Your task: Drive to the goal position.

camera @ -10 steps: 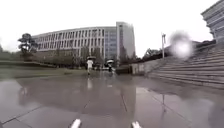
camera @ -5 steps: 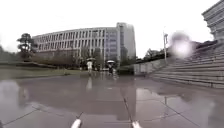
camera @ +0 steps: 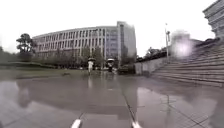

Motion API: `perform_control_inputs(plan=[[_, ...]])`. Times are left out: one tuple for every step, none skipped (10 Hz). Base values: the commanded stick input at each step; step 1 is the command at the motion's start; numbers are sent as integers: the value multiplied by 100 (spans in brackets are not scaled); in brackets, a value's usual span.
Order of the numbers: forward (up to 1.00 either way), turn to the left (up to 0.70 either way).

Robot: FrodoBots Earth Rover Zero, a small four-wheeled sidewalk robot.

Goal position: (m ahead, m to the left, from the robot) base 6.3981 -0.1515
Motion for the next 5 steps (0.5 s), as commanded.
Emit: perform_control_inputs(plan=[[70,2],[70,1],[70,0],[70,0],[70,0]])
